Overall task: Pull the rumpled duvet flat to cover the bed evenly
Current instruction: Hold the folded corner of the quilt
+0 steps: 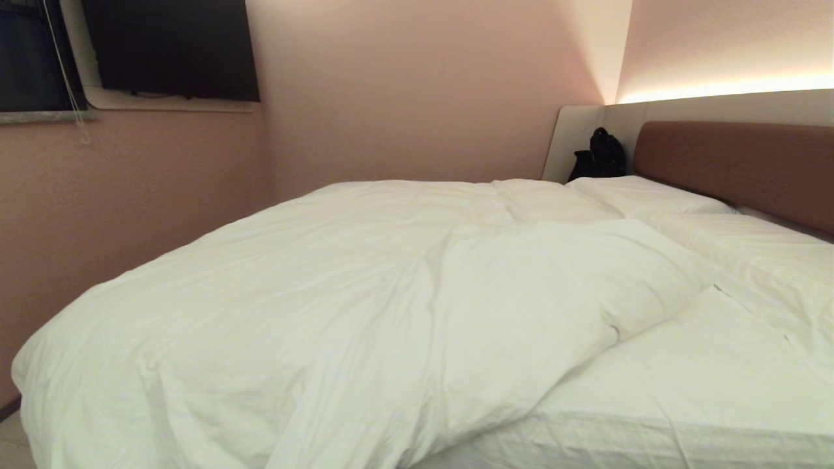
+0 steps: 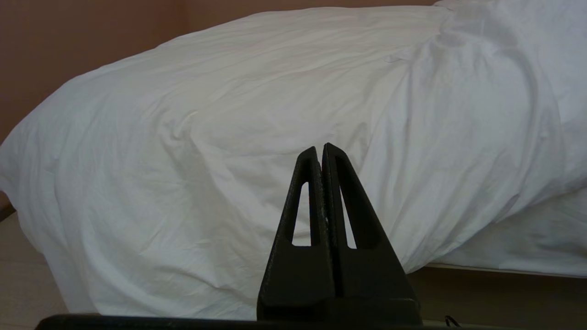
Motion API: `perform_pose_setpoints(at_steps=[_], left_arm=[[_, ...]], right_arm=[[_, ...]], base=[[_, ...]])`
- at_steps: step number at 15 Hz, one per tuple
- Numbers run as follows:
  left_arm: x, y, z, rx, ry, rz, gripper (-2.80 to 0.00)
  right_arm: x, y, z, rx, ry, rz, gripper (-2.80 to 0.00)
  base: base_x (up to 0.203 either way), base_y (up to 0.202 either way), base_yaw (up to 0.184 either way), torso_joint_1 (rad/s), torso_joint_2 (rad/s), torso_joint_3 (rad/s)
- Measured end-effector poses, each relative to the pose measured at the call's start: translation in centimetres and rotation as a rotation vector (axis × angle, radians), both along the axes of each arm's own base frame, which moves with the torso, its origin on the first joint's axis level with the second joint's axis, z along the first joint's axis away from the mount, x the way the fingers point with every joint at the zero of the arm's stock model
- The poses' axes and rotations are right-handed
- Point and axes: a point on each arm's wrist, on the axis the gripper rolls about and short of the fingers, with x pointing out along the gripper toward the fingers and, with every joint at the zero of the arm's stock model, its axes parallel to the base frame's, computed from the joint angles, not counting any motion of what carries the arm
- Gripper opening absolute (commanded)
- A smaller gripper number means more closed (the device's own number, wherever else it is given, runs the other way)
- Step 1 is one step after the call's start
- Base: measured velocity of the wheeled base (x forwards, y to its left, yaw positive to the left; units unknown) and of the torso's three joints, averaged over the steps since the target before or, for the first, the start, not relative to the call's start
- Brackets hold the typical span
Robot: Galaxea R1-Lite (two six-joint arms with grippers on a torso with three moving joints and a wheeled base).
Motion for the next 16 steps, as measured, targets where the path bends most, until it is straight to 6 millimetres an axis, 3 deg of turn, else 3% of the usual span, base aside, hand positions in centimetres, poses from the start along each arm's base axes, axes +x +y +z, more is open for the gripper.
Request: perform_pose_setpoints(at_steps=[3, 6, 9, 12, 14, 16], left_arm=[[0.0, 0.0, 0.0, 0.0, 0.0, 0.0, -2.8], [0.0, 0.0, 0.0, 0.0, 0.0, 0.0, -2.8], [0.0, 0.0, 0.0, 0.0, 0.0, 0.0, -2.8], [0.0, 0.0, 0.0, 0.0, 0.0, 0.0, -2.8], [0.0, 0.0, 0.0, 0.0, 0.0, 0.0, -2.8], [0.0, 0.0, 0.0, 0.0, 0.0, 0.0, -2.8]], right_arm=[[4.4, 0.1, 4.3, 0.003, 0.096, 0.041, -2.8], [13.7, 0.4, 8.7, 0.014, 0.221, 0.089, -2.8], [24.2, 1.6, 10.9, 0.028, 0.292, 0.129, -2.8], [33.2, 3.6, 10.0, 0.032, 0.37, 0.151, -2.8], [37.2, 5.0, 7.6, 0.026, 0.451, 0.159, -2.8], [39.5, 5.9, 5.1, 0.017, 0.522, 0.163, -2.8]], base=[[0.0, 0.0, 0.0, 0.0, 0.0, 0.0], [0.0, 0.0, 0.0, 0.0, 0.0, 0.0], [0.0, 0.0, 0.0, 0.0, 0.0, 0.0], [0.0, 0.0, 0.0, 0.0, 0.0, 0.0], [0.0, 0.0, 0.0, 0.0, 0.0, 0.0], [0.0, 0.0, 0.0, 0.0, 0.0, 0.0]])
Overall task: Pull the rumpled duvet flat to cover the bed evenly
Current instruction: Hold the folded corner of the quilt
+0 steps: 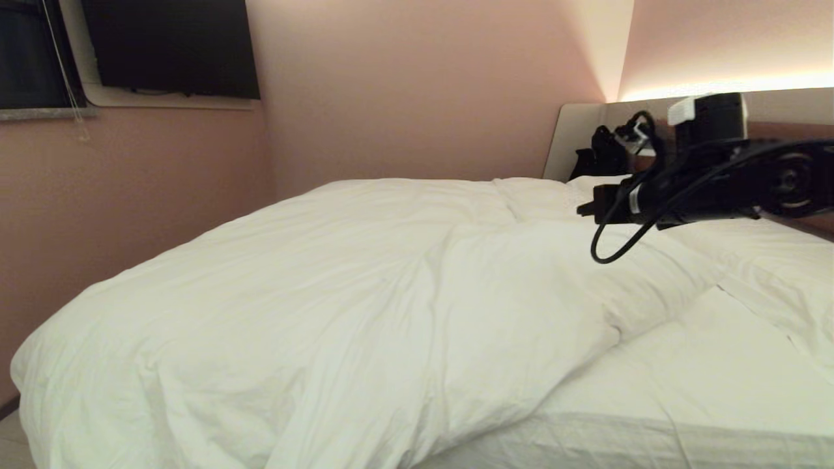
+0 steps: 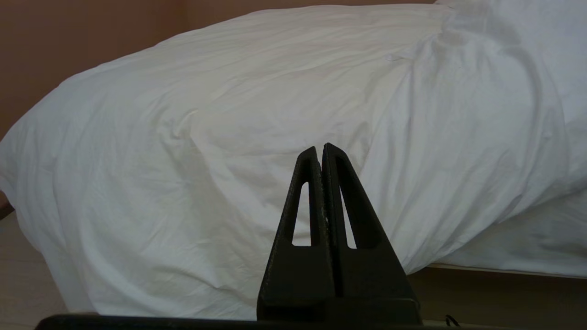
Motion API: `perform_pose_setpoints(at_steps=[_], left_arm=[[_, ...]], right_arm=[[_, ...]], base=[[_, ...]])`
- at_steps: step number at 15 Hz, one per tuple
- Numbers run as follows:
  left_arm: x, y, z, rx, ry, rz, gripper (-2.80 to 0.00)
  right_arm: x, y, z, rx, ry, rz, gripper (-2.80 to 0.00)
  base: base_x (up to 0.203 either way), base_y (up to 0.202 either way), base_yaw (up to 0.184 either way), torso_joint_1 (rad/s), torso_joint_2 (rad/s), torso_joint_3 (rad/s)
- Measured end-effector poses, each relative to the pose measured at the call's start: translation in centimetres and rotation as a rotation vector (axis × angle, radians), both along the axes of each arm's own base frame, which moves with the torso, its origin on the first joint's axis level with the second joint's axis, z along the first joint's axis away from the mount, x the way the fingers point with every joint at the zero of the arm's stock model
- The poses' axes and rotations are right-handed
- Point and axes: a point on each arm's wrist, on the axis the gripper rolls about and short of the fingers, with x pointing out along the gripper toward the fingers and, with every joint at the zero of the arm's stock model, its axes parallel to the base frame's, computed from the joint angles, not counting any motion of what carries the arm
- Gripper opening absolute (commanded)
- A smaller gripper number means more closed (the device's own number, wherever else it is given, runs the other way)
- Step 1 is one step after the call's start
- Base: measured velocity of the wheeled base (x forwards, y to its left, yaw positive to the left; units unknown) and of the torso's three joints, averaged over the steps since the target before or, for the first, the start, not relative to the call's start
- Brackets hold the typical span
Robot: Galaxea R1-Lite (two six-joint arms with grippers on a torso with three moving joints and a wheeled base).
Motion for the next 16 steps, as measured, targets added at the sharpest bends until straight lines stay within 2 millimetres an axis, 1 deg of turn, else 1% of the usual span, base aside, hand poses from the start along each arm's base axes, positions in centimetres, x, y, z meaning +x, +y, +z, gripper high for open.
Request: perform_pose_setpoints(at_steps=[2, 5, 6, 8, 12, 16], left_arm=[[0.0, 0.0, 0.0, 0.0, 0.0, 0.0, -2.8], [0.0, 0.0, 0.0, 0.0, 0.0, 0.0, -2.8], [0.0, 0.0, 0.0, 0.0, 0.0, 0.0, -2.8], [0.0, 0.0, 0.0, 0.0, 0.0, 0.0, -2.8], [0.0, 0.0, 0.0, 0.0, 0.0, 0.0, -2.8], [0.0, 0.0, 0.0, 0.0, 0.0, 0.0, -2.8]], right_arm=[[1.6, 0.4, -2.4, -0.011, 0.061, 0.006, -2.8], [2.9, 0.8, -5.2, -0.019, 0.127, 0.016, -2.8], [3.1, 0.9, -5.8, -0.021, 0.138, 0.017, 0.0], [3.4, 1.2, -7.2, -0.036, 0.153, 0.019, 0.0], [4.1, 2.1, -8.1, -0.056, 0.117, 0.044, 0.0], [4.7, 3.4, -9.1, -0.123, 0.103, 0.061, 0.0]], base=[[0.0, 0.0, 0.0, 0.0, 0.0, 0.0], [0.0, 0.0, 0.0, 0.0, 0.0, 0.0], [0.0, 0.0, 0.0, 0.0, 0.0, 0.0], [0.0, 0.0, 0.0, 0.0, 0.0, 0.0], [0.0, 0.0, 0.0, 0.0, 0.0, 0.0], [0.0, 0.0, 0.0, 0.0, 0.0, 0.0]])
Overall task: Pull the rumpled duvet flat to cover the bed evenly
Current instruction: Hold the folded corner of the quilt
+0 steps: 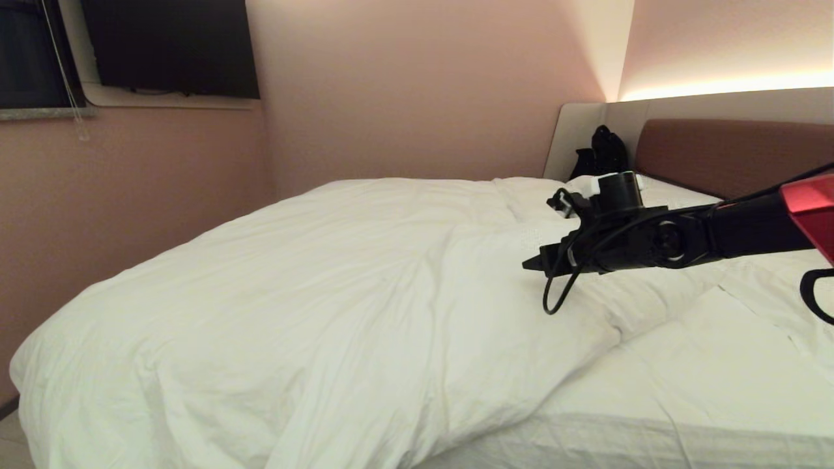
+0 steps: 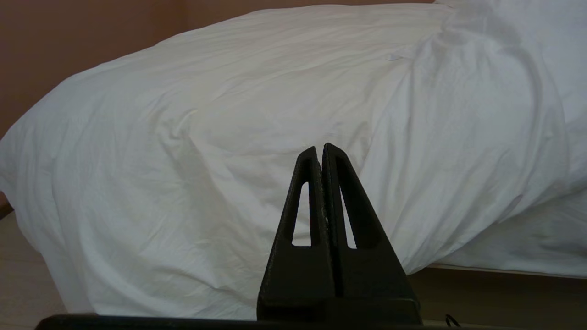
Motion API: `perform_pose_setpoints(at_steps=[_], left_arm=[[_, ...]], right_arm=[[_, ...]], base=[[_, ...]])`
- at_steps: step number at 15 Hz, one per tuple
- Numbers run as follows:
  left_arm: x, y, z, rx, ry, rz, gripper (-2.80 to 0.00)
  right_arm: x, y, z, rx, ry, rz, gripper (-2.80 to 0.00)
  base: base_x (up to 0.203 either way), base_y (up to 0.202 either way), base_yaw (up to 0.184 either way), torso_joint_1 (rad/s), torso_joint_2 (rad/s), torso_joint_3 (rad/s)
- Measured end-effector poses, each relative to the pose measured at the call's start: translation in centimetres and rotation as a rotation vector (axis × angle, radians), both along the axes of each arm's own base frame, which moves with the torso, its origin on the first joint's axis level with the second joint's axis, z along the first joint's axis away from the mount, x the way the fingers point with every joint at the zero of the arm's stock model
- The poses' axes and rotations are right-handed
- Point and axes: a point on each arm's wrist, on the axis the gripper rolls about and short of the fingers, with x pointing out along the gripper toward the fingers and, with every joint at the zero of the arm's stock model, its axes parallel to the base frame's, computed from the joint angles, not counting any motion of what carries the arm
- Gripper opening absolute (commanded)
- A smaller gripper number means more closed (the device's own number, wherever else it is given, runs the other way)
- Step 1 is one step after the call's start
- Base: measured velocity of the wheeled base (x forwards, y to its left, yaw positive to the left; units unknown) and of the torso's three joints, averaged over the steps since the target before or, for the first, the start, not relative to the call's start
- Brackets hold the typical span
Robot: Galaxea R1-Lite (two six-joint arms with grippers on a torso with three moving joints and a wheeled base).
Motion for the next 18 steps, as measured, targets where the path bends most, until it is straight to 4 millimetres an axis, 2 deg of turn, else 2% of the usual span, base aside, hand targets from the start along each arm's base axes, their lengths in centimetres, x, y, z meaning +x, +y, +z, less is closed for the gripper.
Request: perform_pose_setpoints(at_steps=[3, 7, 11, 14, 18], left_arm=[[0.0, 0.0, 0.0, 0.0, 0.0, 0.0, -2.8], [0.0, 0.0, 0.0, 0.0, 0.0, 0.0, -2.8], [0.0, 0.0, 0.0, 0.0, 0.0, 0.0, -2.8], [0.0, 0.0, 0.0, 0.0, 0.0, 0.0, -2.8], [0.0, 0.0, 0.0, 0.001, 0.0, 0.0, -2.8]], right_arm=[[0.6, 0.7, -1.4, -0.053, 0.0, 0.009, 0.0], [2.8, 1.2, -5.9, -0.131, 0.024, -0.018, 0.0], [4.4, 1.3, -9.4, -0.155, 0.055, -0.039, 0.0], [5.0, 1.4, -12.2, -0.166, 0.105, -0.039, 0.0], [5.4, 1.5, -14.6, -0.17, 0.149, -0.042, 0.0]], base=[[0.0, 0.0, 0.0, 0.0, 0.0, 0.0], [0.0, 0.0, 0.0, 0.0, 0.0, 0.0], [0.0, 0.0, 0.0, 0.0, 0.0, 0.0], [0.0, 0.0, 0.0, 0.0, 0.0, 0.0], [0.0, 0.0, 0.0, 0.0, 0.0, 0.0]])
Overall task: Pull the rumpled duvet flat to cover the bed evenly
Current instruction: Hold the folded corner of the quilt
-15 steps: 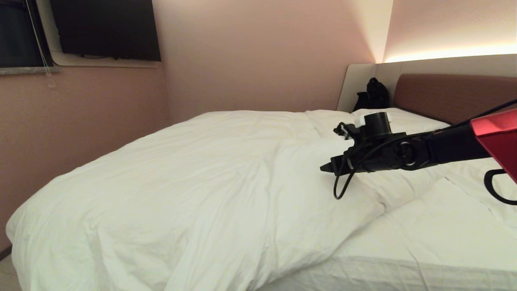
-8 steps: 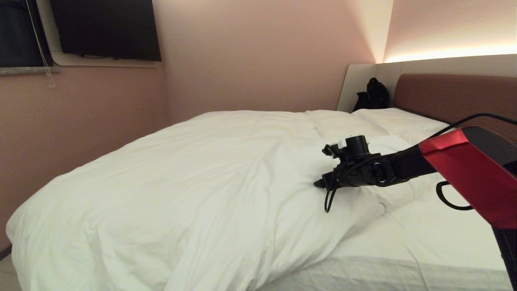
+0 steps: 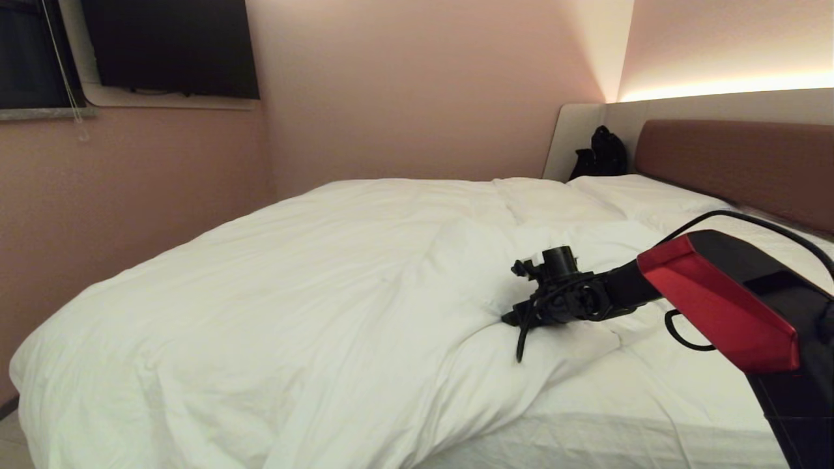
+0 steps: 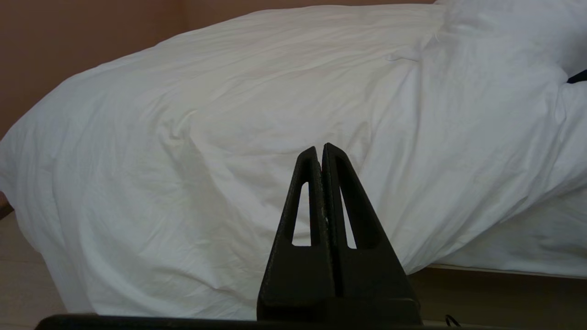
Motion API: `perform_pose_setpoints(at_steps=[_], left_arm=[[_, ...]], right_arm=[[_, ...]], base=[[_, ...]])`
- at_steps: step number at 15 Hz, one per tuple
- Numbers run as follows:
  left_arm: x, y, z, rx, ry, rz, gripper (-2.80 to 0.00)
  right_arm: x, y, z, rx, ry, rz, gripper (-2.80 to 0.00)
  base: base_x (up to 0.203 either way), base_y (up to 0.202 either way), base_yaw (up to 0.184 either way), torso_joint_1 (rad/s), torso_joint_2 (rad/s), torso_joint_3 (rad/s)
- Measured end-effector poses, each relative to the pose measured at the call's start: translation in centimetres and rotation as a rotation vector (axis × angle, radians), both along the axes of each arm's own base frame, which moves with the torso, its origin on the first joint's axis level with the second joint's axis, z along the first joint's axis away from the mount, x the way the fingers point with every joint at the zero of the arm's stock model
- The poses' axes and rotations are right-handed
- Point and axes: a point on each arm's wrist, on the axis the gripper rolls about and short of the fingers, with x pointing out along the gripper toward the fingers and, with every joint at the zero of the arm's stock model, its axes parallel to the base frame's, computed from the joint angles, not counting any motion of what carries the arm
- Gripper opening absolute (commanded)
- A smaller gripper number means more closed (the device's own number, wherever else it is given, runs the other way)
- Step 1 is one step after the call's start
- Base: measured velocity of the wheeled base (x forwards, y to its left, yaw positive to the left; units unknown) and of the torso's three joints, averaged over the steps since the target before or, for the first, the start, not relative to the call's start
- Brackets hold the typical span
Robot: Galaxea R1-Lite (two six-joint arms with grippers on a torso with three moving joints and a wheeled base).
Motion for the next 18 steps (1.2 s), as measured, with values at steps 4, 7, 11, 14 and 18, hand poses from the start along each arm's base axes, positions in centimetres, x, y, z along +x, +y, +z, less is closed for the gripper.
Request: perform_pose_setpoints(at_steps=[4, 7, 11, 14, 18], left_arm=[[0.0, 0.0, 0.0, 0.0, 0.0, 0.0, -2.8], [0.0, 0.0, 0.0, -0.001, 0.0, 0.0, -2.8], [0.0, 0.0, 0.0, -0.001, 0.0, 0.0, -2.8], [0.0, 0.0, 0.0, -0.001, 0.0, 0.0, -2.8], [0.0, 0.0, 0.0, 0.0, 0.0, 0.0, -2.8]], right_arm=[[0.1, -0.1, -1.2, -0.001, 0.022, -0.006, -2.8], [0.1, -0.3, -1.5, 0.0, 0.033, -0.011, -2.8], [0.1, -0.6, -1.5, 0.002, 0.036, -0.02, -2.8], [0.1, -0.7, -1.1, 0.015, 0.033, -0.035, -2.8], [-0.1, -0.9, 0.5, 0.044, 0.012, -0.063, -2.8]], base=[[0.0, 0.0, 0.0, 0.0, 0.0, 0.0], [0.0, 0.0, 0.0, 0.0, 0.0, 0.0], [0.0, 0.0, 0.0, 0.0, 0.0, 0.0], [0.0, 0.0, 0.0, 0.0, 0.0, 0.0], [0.0, 0.0, 0.0, 0.0, 0.0, 0.0]])
